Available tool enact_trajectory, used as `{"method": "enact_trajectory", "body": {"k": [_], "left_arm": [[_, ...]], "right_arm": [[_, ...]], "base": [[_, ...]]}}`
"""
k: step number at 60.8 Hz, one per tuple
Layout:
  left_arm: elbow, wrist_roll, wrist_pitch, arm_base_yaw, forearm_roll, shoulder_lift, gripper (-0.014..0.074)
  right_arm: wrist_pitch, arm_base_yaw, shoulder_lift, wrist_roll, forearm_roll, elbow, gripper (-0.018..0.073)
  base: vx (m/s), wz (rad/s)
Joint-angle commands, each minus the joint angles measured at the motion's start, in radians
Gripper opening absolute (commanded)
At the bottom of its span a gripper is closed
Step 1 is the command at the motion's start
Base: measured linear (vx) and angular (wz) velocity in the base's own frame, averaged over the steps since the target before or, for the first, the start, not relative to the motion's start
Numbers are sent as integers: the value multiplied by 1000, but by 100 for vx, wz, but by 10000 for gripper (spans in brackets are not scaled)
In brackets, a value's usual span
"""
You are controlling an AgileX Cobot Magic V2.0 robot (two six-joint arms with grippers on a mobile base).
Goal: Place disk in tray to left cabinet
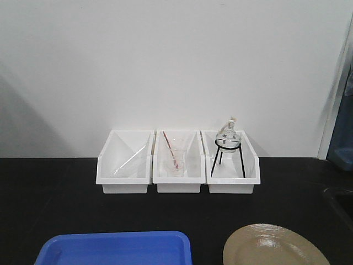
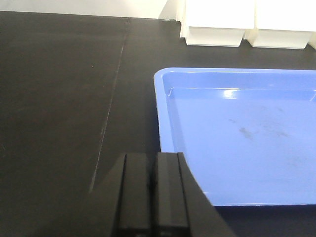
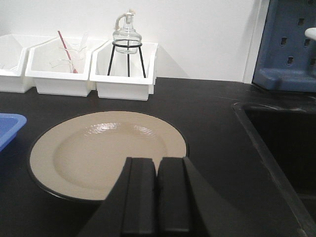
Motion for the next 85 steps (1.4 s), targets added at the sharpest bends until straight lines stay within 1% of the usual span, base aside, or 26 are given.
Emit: {"method": "enact_trajectory", "body": {"k": [1,31,37,40,48,58,63,74,85], "left_arm": [[18,-10,-76,0,-5,-15,-6],[18,-6,-80,0,-3,-15,-6],[18,57,-102,0,26,-15,-6],[18,90,-117,0,26,-15,-6],[18,124,-156,0,25,-15,-6],[18,124,-241,0,22,-15,-6],[18,124,-263,0,22,-15,-6],[18,124,-270,0,22,-15,-6],[18,124,-359,0,22,-15,-6]], "right_arm": [[-83,-5,-10,-2,-6,18,-6],[-81,-5,-10,-2,-6,18,-6],[-81,-5,-10,-2,-6,18,-6],[-81,-5,-10,-2,-6,18,-6],[-84,-5,-10,-2,-6,17,-6],[-133,-5,-10,-2,-6,17,-6],[-152,-5,-10,-4,-7,17,-6],[-170,-5,-10,-9,-7,17,-6],[-241,-5,-10,-9,-7,17,-6]], "base": [[0,0],[0,0],[0,0],[0,0],[0,0],[0,0],[0,0],[0,0],[0,0]]}}
